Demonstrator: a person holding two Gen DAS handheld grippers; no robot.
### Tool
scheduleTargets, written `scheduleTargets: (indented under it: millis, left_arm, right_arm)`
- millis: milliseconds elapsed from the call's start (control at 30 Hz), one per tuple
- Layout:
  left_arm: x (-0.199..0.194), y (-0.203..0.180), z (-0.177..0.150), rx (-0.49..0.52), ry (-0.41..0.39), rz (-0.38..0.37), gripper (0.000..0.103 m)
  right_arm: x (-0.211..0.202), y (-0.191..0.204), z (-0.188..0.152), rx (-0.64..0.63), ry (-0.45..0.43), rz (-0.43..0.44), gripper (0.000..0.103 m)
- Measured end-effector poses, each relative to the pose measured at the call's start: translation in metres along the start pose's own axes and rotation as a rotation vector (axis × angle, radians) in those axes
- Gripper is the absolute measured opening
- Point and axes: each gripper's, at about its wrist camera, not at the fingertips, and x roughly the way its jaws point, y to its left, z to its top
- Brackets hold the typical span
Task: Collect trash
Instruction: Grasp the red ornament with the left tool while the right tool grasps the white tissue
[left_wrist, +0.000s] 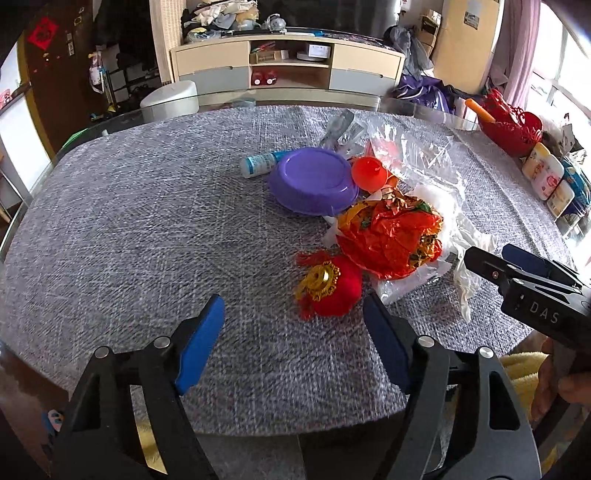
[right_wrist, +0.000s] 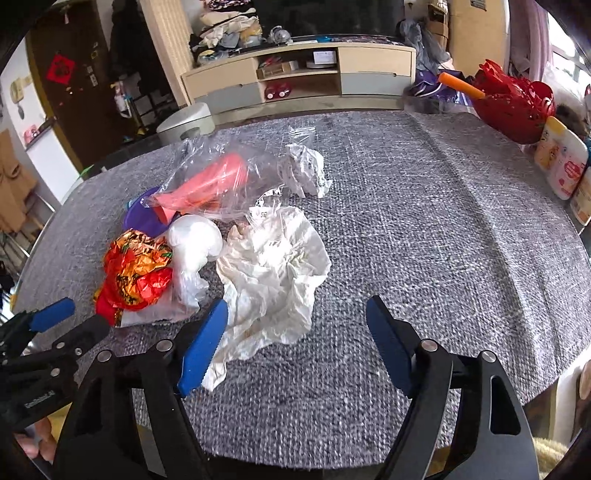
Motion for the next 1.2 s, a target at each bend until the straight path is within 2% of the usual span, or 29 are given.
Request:
scheduleTargets:
  millis: [233,333,367,400,467,500,600,767,1200]
  left_arm:
    - [0.016,0.001,0.005,-0.011,0.021,-0.025,0.067]
    - [0.021,-0.002,0.008,-0.007,0.020,-0.042,0.062]
    - [0.021,-0.003,0.008,-0.003,0.018,-0.048,0.056]
    - [0.021,-0.004,0.009,-0.002,0.013,-0.070,0.051]
    - [0.019,-0.005,0.008,-0.010,0.013,-0.116,0.032]
    - [0.018,-0.007,0.008,-0.011,0.014,-0.125,0.031]
    - [0.014,-0.007,0.006,0.002,0.008,-0.080,0.030]
    - [-0.006,-0.003,0.003,-0.021,-0.017,-0.089,0.030]
    - [-0.097,-0.018,-0.018,0.032,-0.146,-0.056,0.030]
  right_arm:
    - [0.011,0.008,0.002,-0.028,0.006,-0.009,0.069]
    - [0.011,0.008,0.003,-0.040,-0.003,-0.018,0.050]
    - [0.012,0.008,0.004,-0.041,-0.003,-0.023,0.038]
    - [0.011,0.010,0.004,-0.043,-0.003,-0.028,0.032]
    - [0.008,0.010,0.004,-0.048,-0.008,-0.030,0.025]
    - [0.006,0.010,0.003,-0.050,-0.011,-0.032,0.022]
    - [-0.003,0.009,0.004,-0.051,-0.027,-0.033,0.018]
    - [-0.026,0.007,0.003,-0.046,-0.064,-0.031,0.017]
    - [-0.111,0.010,-0.013,-0.070,-0.181,-0.006,0.017]
